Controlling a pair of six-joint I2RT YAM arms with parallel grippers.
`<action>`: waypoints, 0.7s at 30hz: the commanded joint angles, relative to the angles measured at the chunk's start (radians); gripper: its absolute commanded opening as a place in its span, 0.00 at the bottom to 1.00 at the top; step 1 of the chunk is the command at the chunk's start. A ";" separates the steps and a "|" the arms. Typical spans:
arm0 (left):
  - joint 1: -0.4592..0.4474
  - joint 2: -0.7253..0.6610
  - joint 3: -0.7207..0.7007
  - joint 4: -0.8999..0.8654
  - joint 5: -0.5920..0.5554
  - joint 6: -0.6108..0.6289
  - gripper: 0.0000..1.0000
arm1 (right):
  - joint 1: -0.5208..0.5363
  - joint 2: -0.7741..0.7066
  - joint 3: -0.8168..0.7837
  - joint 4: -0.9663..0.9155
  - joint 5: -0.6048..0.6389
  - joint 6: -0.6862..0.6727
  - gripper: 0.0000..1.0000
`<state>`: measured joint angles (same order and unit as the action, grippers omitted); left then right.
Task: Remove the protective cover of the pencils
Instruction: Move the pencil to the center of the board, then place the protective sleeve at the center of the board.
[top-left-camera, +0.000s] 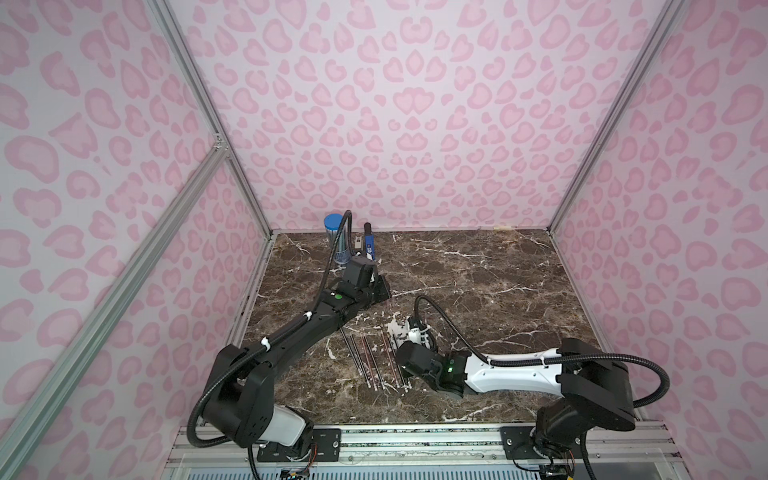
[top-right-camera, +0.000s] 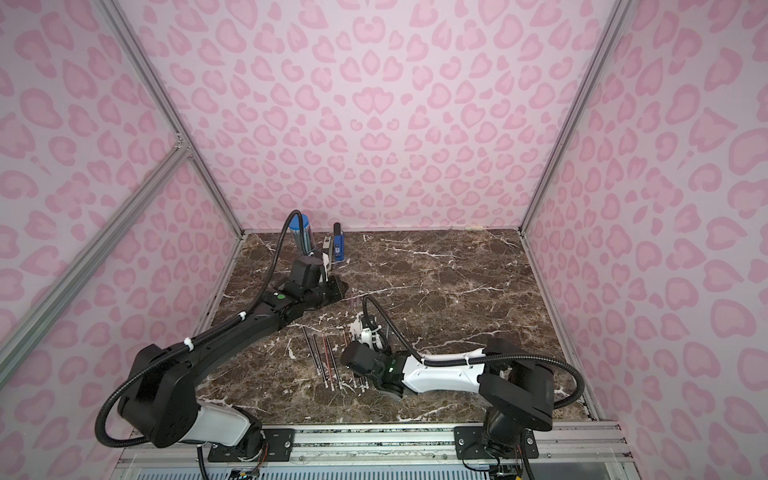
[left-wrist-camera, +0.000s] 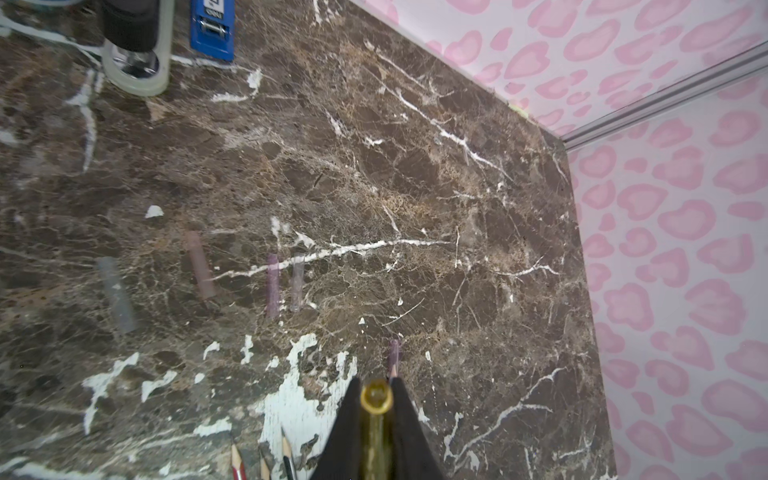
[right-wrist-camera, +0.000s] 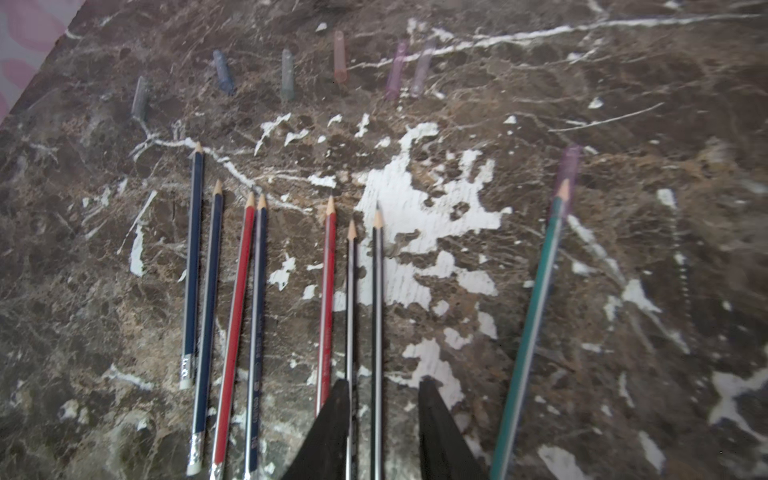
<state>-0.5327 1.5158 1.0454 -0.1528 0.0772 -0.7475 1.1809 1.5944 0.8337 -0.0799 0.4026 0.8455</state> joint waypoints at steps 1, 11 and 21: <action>-0.016 0.086 0.054 0.031 0.017 0.026 0.10 | -0.037 -0.041 -0.062 -0.003 0.022 0.002 0.31; -0.038 0.352 0.215 -0.015 0.049 0.060 0.09 | -0.162 -0.103 -0.203 0.074 -0.040 -0.006 0.33; -0.040 0.451 0.279 -0.061 0.052 0.073 0.09 | -0.172 -0.036 -0.186 0.108 -0.067 -0.019 0.30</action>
<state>-0.5716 1.9533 1.3048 -0.1886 0.1242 -0.6949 1.0096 1.5471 0.6430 0.0013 0.3367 0.8406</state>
